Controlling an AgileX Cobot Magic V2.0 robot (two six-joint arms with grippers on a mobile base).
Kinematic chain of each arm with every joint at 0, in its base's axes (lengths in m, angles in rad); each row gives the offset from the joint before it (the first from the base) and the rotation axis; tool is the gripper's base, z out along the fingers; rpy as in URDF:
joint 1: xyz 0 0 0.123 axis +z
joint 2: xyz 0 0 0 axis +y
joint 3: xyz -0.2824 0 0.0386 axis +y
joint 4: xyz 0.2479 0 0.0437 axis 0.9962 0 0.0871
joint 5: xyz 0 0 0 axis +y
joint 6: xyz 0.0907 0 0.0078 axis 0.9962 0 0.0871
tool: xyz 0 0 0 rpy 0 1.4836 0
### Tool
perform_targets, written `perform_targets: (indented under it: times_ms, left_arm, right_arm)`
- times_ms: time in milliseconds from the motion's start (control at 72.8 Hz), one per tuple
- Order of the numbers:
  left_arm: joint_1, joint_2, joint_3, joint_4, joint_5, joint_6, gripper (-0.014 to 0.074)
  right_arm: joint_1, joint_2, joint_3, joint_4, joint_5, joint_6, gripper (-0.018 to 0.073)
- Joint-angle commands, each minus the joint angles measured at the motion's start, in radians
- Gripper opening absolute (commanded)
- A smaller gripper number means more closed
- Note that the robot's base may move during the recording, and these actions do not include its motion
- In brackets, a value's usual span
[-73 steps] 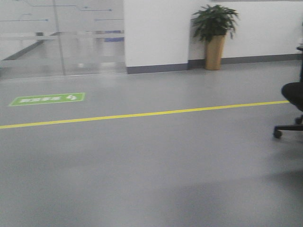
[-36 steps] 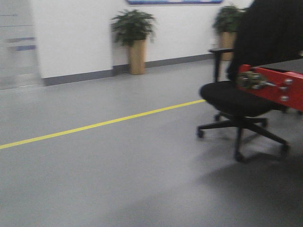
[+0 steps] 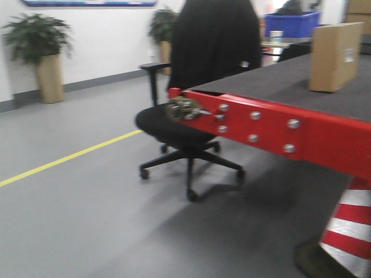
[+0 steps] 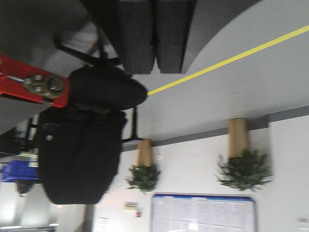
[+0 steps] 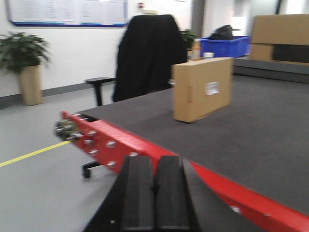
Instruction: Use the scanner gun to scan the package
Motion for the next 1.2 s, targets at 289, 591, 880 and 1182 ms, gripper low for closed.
perform_targets:
  times_ms: [289,591,880,1182]
  left_arm:
    - [0.000,-0.004,-0.002,-0.002,-0.021,0.000,-0.0111]
    - [0.000,-0.004,-0.002,-0.002,-0.021,0.000,-0.0111]
    - [0.000,-0.004,-0.002,-0.002,-0.021,0.000,-0.0111]
    - [0.000,-0.004,-0.002,-0.002,-0.021,0.000,-0.0111]
  right_arm:
    - [0.000,-0.002,0.000,0.003,-0.015,-0.008,-0.0169]
    - [0.000,-0.002,0.000,0.003,-0.015,-0.008,-0.0169]
    - [0.000,-0.002,0.000,0.003,-0.015,-0.008,-0.0169]
    - [0.000,-0.002,0.000,0.003,-0.015,-0.008,-0.0169]
